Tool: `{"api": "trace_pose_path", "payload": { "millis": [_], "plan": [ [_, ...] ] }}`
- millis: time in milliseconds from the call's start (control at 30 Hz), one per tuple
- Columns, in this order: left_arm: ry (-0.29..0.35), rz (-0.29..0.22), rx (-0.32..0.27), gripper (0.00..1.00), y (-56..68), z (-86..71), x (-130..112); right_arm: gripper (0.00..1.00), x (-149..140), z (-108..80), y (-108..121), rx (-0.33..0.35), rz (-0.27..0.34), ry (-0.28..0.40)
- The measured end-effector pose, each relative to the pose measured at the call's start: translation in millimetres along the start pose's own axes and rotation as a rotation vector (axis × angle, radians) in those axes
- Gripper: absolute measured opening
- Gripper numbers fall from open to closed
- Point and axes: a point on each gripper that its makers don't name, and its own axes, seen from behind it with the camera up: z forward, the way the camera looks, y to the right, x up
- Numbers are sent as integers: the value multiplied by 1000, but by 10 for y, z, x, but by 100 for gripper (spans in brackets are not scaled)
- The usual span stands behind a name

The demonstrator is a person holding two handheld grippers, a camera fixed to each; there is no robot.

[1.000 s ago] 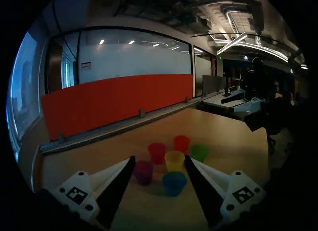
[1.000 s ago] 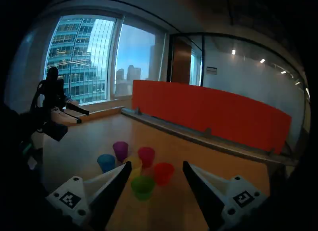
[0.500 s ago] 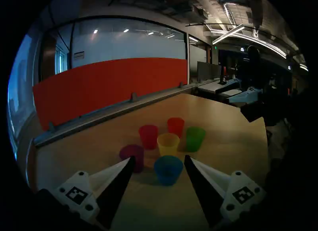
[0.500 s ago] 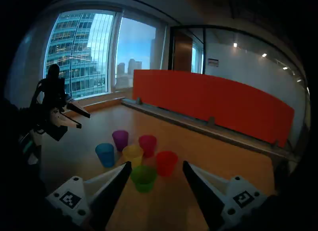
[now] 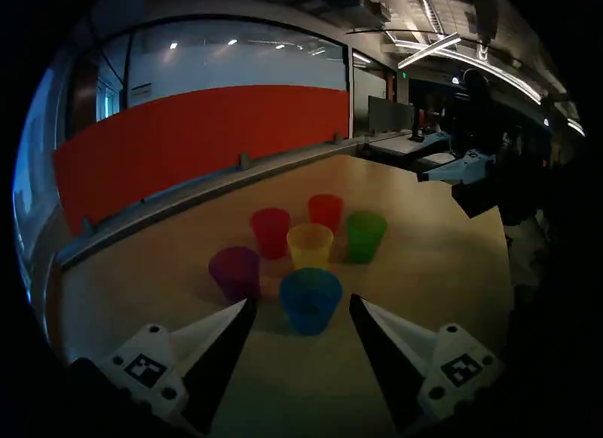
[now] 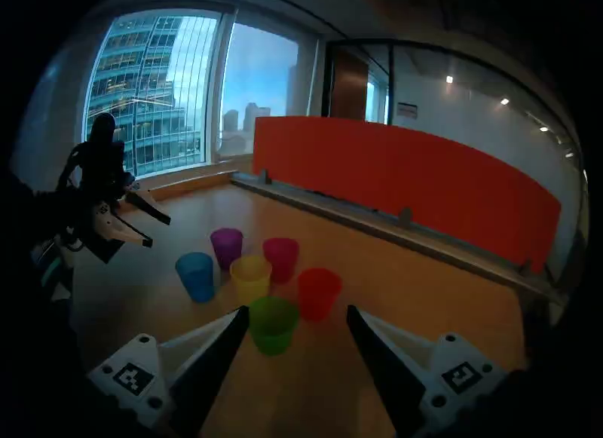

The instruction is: Pour water

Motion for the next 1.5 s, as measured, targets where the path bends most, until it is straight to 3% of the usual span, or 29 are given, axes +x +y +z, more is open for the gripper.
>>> {"api": "trace_pose_path", "payload": {
  "millis": [1000,1500],
  "plan": [
    [-139,-20,-23,92,20,339,-497,100,-470,481,-116,51,-26,-93],
    [-175,-28,-51,92,83,602,-545,100,-643,744,-173,87,-28,-139]
  ]
}}
